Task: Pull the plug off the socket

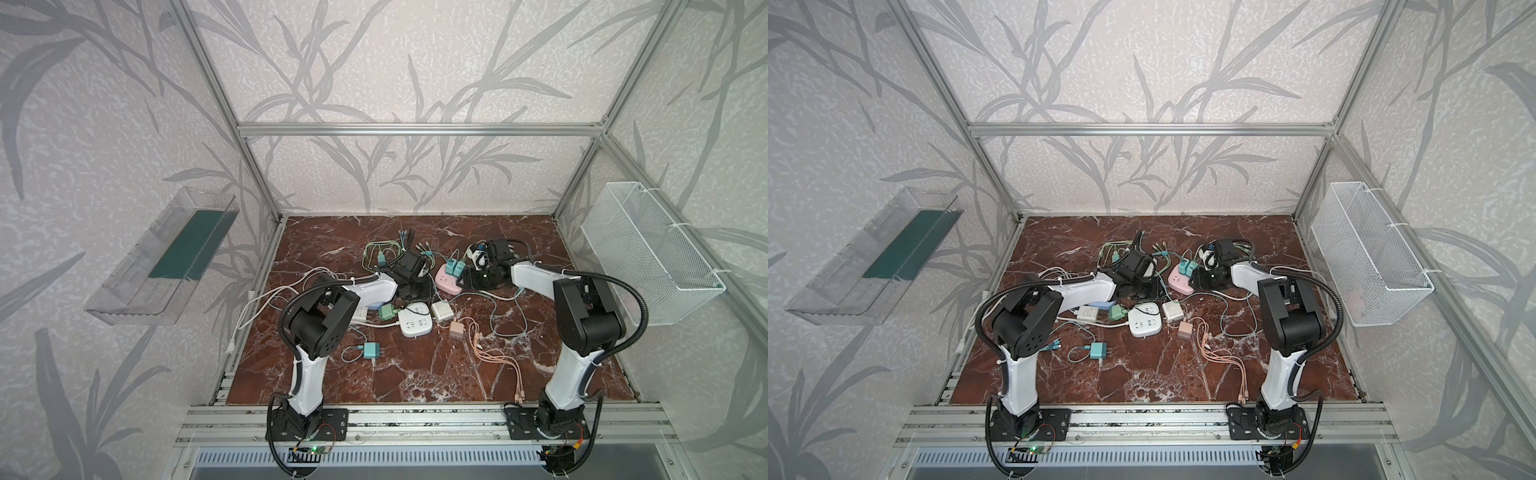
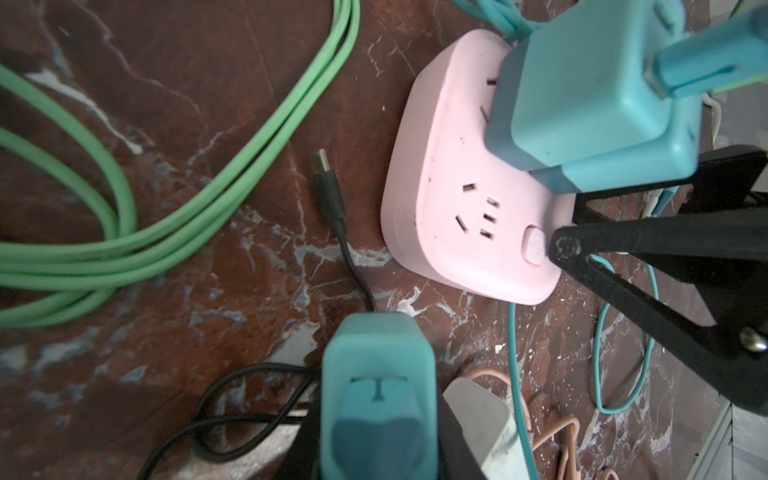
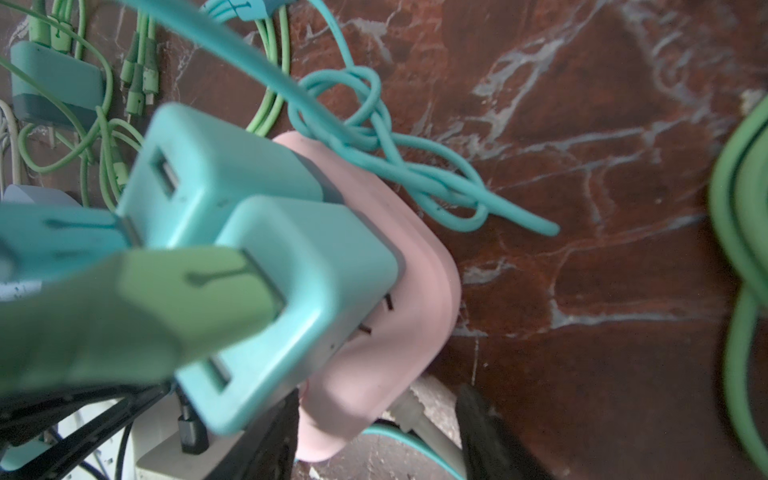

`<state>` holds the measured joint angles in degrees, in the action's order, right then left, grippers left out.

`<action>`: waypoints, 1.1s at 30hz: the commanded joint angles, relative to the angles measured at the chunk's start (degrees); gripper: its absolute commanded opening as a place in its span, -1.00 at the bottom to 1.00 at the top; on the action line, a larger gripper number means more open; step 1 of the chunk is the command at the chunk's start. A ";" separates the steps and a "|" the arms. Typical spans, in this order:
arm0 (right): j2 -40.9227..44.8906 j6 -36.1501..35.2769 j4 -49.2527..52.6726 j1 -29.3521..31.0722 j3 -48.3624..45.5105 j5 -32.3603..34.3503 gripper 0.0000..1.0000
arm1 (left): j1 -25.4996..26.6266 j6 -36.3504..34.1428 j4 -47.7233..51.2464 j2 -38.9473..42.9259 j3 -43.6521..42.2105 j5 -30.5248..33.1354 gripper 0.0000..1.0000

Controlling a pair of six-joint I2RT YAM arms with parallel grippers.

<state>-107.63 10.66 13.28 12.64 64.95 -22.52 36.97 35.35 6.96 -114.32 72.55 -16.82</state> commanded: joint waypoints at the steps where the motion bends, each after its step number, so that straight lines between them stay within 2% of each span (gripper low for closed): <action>1: 1.11 0.15 0.04 -0.21 -0.50 -0.03 0.22 | -0.08 -1.33 3.97 -0.66 2.28 0.42 -0.46; 8: 1.01 0.24 0.14 -0.23 -0.52 -0.06 0.23 | -0.10 -2.94 9.63 -1.18 5.77 1.81 -0.07; 11: 0.94 0.24 0.20 -0.24 -0.55 -0.09 0.23 | -0.09 -4.29 13.82 -1.60 8.34 3.10 0.03; 25: 1.72 -0.15 -0.53 -0.52 -0.80 -0.16 0.23 | -0.13 -5.88 24.54 2.36 10.79 14.04 0.07; 33: 4.27 -3.24 -1.98 -0.65 -1.27 0.39 0.22 | 0.18 -7.78 26.01 4.01 14.58 16.44 0.07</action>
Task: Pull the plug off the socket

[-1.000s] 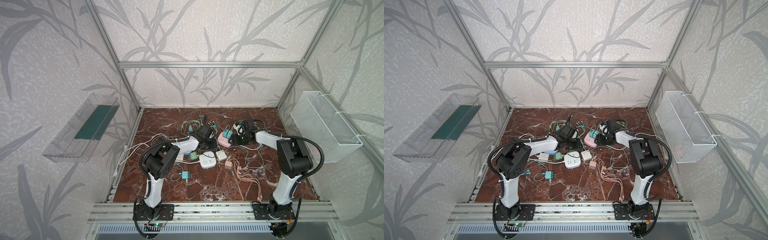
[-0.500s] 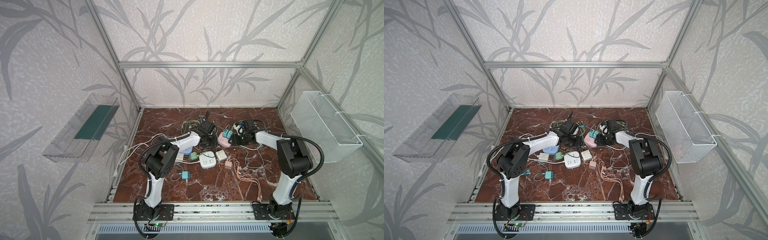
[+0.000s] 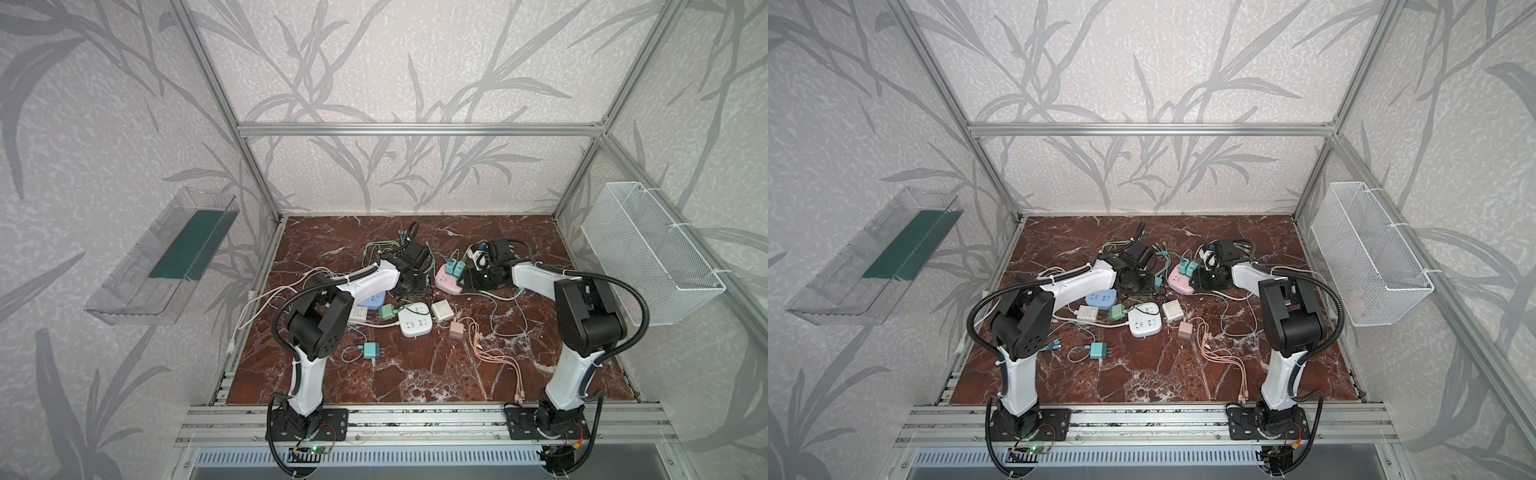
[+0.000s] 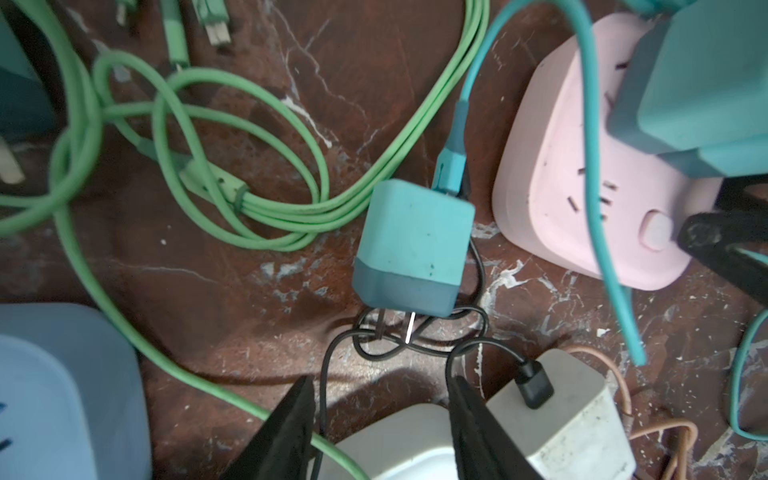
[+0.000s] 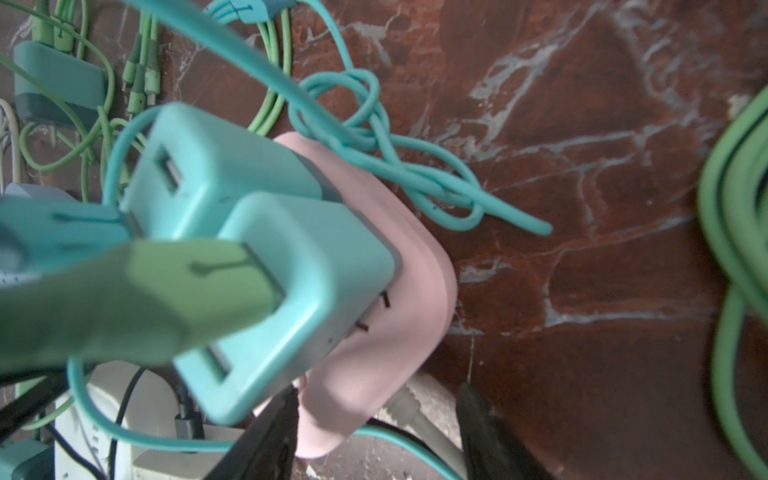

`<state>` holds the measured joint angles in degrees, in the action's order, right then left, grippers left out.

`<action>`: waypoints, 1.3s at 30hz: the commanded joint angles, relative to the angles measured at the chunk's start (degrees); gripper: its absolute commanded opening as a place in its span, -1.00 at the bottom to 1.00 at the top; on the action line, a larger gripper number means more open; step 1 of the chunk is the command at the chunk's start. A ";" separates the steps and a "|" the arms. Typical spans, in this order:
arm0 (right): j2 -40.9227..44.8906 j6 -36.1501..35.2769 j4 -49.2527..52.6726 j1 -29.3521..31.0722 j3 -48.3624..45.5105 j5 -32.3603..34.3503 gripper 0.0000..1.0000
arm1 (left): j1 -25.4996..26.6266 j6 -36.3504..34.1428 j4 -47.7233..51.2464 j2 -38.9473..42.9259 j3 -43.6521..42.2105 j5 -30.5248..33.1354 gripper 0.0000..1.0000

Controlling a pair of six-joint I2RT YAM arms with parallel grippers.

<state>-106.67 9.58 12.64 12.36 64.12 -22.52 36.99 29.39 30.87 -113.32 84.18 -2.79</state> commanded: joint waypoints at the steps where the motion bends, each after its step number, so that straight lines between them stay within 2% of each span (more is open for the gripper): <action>1: 3.80 -2.75 -1.51 -0.32 -0.57 0.54 0.23 | 0.25 -2.17 2.31 3.09 3.69 2.60 0.07; 7: 6.77 -6.42 -3.80 -0.41 -2.22 1.91 0.30 | 0.38 -4.06 2.08 2.25 7.66 1.65 0.08; 15: 8.15 -13.51 -8.77 -0.52 -3.83 1.18 0.40 | 0.80 -4.51 3.18 -3.86 15.24 -3.70 0.07; 25: 5.87 -29.60 -3.48 -0.58 0.91 0.41 0.43 | 2.68 -5.18 4.59 -7.64 19.43 -3.74 0.04; 33: 1.17 -38.76 2.27 -0.85 6.84 -4.12 0.44 | 4.14 -7.05 5.02 -8.67 19.66 -3.36 0.02; 39: -0.59 -43.34 5.26 -0.85 9.12 -3.16 0.44 | 4.07 -8.03 6.21 -10.77 22.55 -2.42 0.04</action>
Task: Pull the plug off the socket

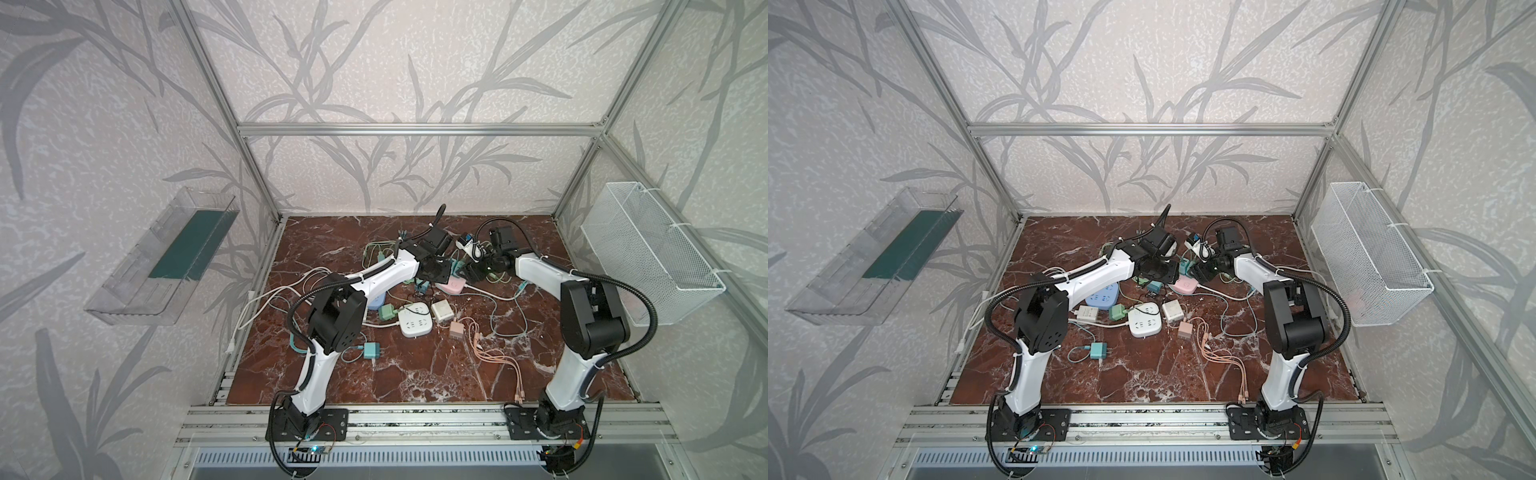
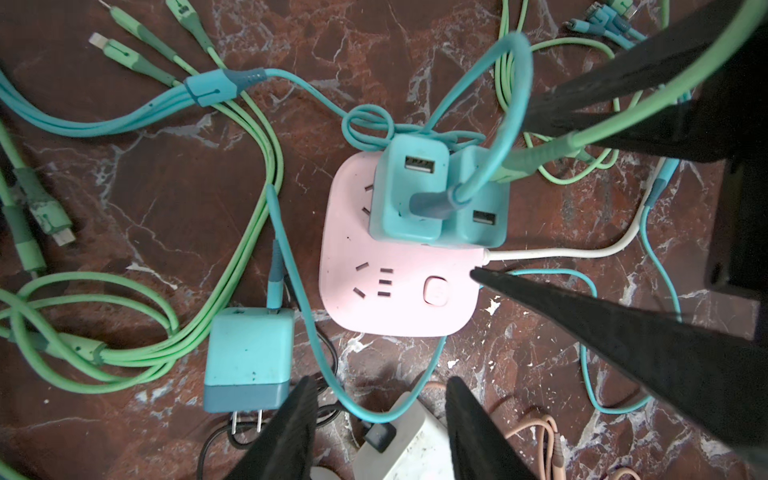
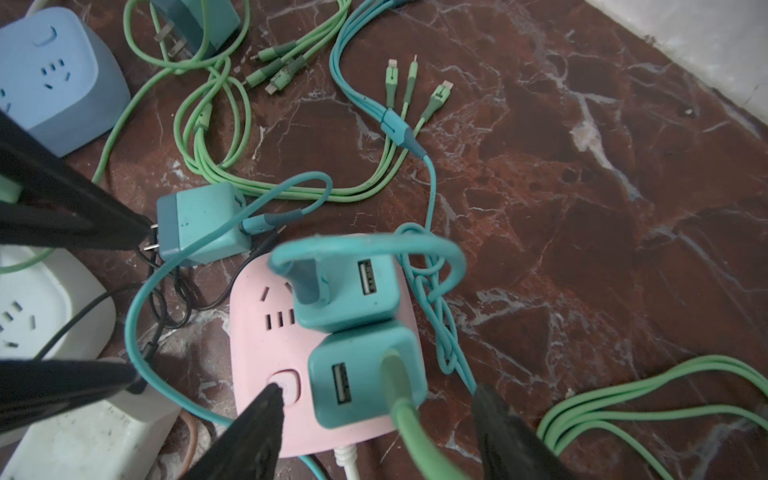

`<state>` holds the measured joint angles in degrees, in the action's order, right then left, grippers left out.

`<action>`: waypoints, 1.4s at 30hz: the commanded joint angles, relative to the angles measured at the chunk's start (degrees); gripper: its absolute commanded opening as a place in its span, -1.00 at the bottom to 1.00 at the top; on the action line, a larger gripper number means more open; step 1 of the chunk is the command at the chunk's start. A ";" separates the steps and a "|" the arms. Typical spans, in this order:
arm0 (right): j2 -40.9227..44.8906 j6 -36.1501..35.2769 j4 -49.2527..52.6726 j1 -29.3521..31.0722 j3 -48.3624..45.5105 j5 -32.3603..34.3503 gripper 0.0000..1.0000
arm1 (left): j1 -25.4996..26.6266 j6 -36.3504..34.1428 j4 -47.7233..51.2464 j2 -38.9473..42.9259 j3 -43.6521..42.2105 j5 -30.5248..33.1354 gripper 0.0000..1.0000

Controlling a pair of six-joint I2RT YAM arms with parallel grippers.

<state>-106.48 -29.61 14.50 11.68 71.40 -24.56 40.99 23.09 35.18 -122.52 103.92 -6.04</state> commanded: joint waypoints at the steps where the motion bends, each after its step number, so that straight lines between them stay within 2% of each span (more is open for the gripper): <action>1: -1.03 -4.40 3.80 -0.17 2.41 -1.11 0.43 | 0.10 -1.86 2.49 -2.19 3.88 0.86 0.03; 15: -5.34 -7.04 8.23 0.95 6.20 0.94 0.37 | 0.75 -3.18 2.44 -5.68 5.42 1.60 0.02; 33: -7.95 -5.28 8.87 2.47 7.91 3.86 0.30 | 0.82 -3.05 2.30 -9.25 5.29 3.11 -0.04; 42: -8.84 -5.02 9.32 2.78 8.32 3.04 0.22 | 0.62 -2.18 -0.14 -9.44 3.62 1.10 -0.05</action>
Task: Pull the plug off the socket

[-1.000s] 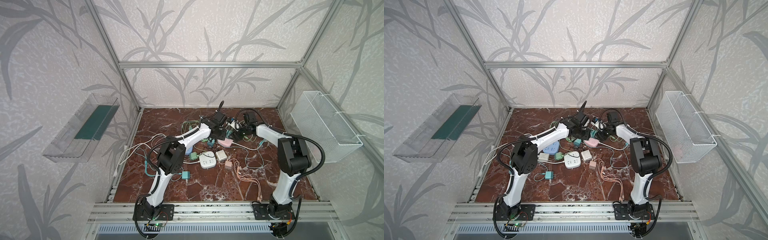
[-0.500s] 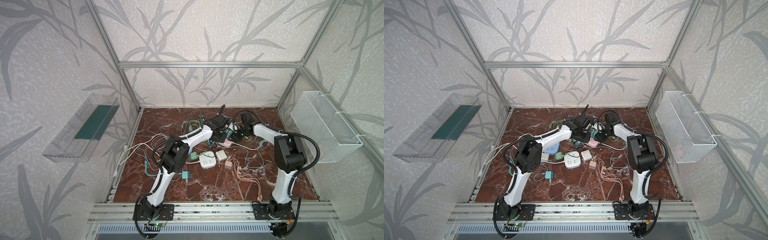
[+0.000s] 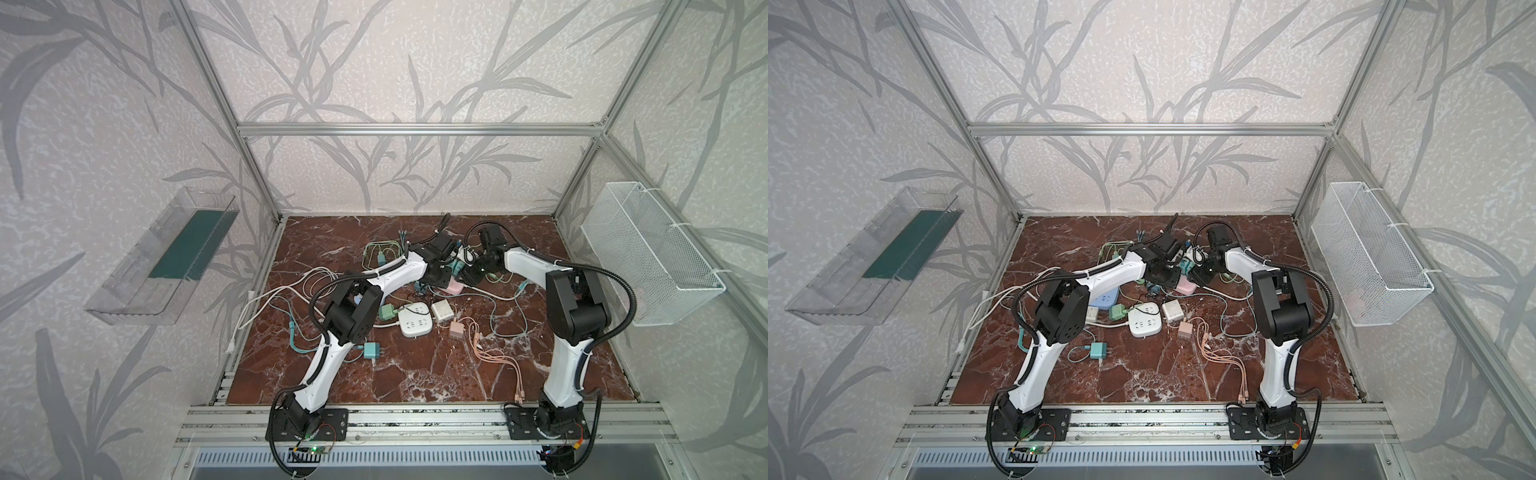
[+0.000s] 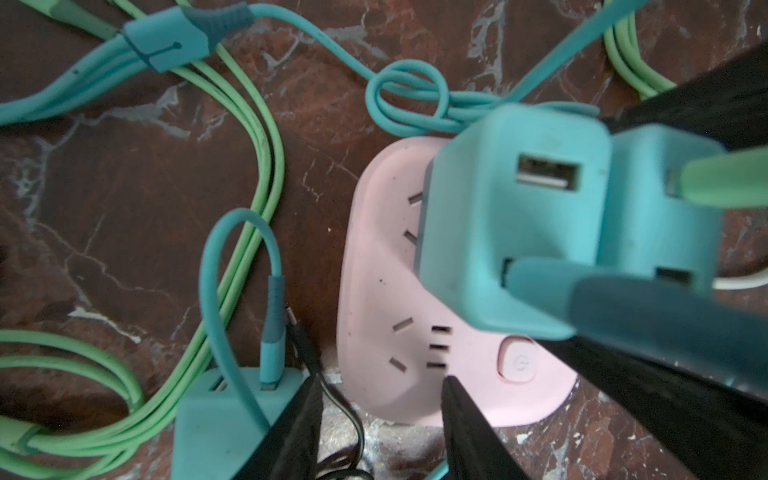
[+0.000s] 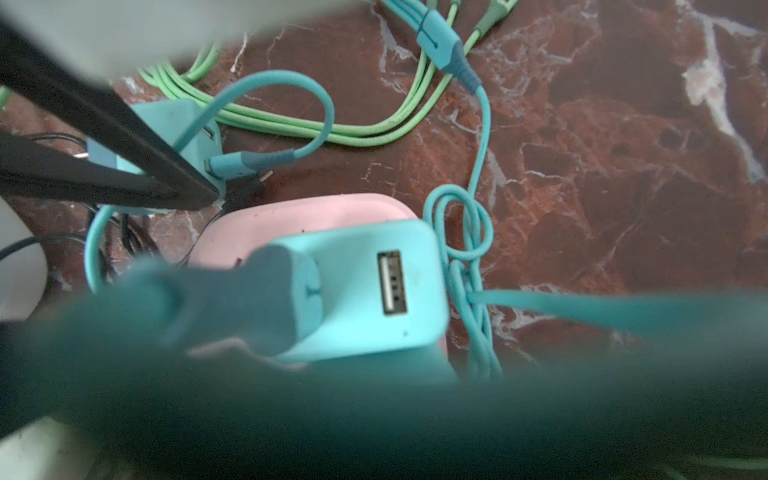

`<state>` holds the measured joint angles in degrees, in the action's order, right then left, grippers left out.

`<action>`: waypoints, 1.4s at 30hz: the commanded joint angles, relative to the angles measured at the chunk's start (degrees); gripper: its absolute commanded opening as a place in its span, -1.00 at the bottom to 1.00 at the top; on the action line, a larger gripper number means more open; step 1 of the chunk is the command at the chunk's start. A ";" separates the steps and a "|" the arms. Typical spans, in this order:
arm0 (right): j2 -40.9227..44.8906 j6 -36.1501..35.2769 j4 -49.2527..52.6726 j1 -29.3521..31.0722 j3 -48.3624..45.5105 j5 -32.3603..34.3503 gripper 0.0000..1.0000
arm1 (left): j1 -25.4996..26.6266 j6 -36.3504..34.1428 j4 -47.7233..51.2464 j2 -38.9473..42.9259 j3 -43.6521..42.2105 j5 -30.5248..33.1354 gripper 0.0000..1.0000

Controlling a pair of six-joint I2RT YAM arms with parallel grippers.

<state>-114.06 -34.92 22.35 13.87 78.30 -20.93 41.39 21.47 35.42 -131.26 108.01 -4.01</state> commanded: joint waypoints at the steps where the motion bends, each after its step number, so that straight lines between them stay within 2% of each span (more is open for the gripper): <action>1: -1.27 0.29 1.54 0.64 1.49 -0.67 0.21 | 0.23 -0.53 -0.46 -0.80 -0.46 -1.14 -0.05; 8: -1.38 0.90 1.90 0.63 2.02 -1.92 0.06 | 0.20 -0.67 -0.71 -0.95 -1.08 -1.88 -0.07; 12: -1.43 0.99 2.35 0.64 2.29 -2.54 -0.13 | 0.23 -0.56 -0.31 -1.10 -1.26 -1.90 -0.07; 17: -0.73 0.65 2.43 0.63 2.04 -2.78 -0.17 | 0.10 -0.47 0.46 -1.69 -0.72 -2.12 -0.07; 25: 1.10 1.91 2.01 0.63 1.25 -4.53 -0.42 | -0.07 0.39 2.91 -3.09 1.20 -2.50 -0.07; 42: 3.58 6.53 -1.34 0.63 -0.87 -7.03 -0.65 | 0.03 1.45 7.80 -5.45 3.79 -0.73 -0.07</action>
<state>-113.65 -30.59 21.91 13.78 77.69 -23.20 41.08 22.98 38.65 -133.40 111.72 -5.63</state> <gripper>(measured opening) 0.440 0.464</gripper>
